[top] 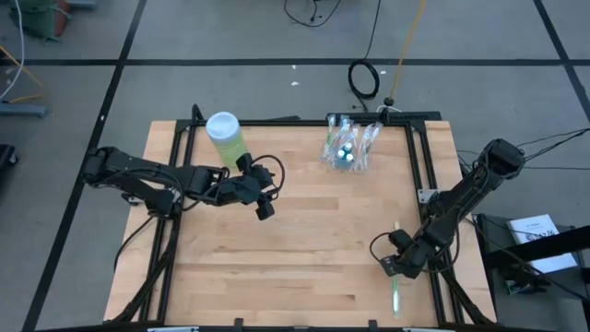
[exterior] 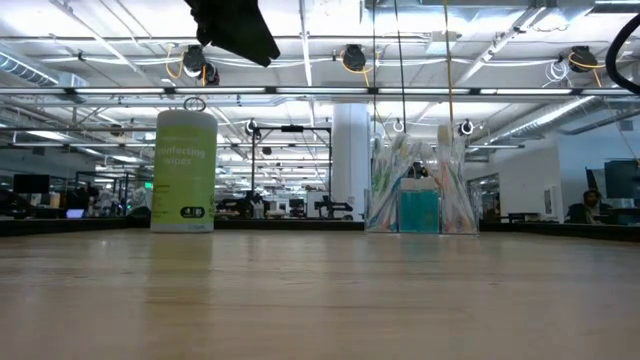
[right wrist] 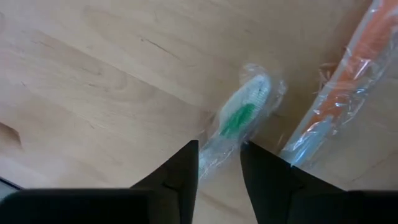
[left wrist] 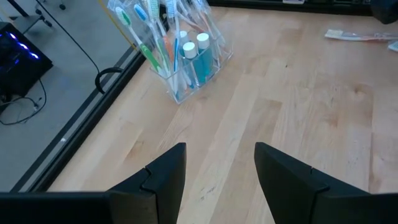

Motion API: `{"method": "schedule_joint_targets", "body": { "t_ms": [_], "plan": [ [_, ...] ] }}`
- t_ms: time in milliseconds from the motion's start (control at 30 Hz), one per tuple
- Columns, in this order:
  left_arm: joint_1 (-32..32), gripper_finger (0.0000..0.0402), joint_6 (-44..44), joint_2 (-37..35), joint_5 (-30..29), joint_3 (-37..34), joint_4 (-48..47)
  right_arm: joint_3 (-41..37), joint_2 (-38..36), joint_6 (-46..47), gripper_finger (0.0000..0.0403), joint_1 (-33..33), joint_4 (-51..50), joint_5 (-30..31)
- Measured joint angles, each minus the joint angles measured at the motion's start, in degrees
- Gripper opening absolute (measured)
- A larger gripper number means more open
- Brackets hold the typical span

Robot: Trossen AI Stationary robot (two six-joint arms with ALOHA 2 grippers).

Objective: Pick & Place toothbrushing station
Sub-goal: Put the green toothbrush into the transparent organizer

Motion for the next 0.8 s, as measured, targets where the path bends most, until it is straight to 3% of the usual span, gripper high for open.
{"method": "schedule_joint_targets", "body": {
  "t_ms": [300,467,600,800],
  "plan": [
    [0.00,0.0196,0.03,0.00,0.00,0.00,0.05,-0.20,-0.59,-8.30,0.0011,-1.89,7.74,5.95],
    [-0.02,0.0196,0.96,0.00,0.03,0.00,2.21,-0.36,-0.91,-13.43,0.0012,-3.72,10.50,10.29],
    [0.00,0.0196,3.31,0.00,0.12,0.00,4.87,-0.28,-0.98,-21.67,0.0002,-6.18,18.64,12.15],
    [0.00,0.0196,5.26,0.00,0.11,0.00,7.68,-0.24,-1.01,-43.89,0.0001,-11.39,30.10,19.41]
  ]
}}
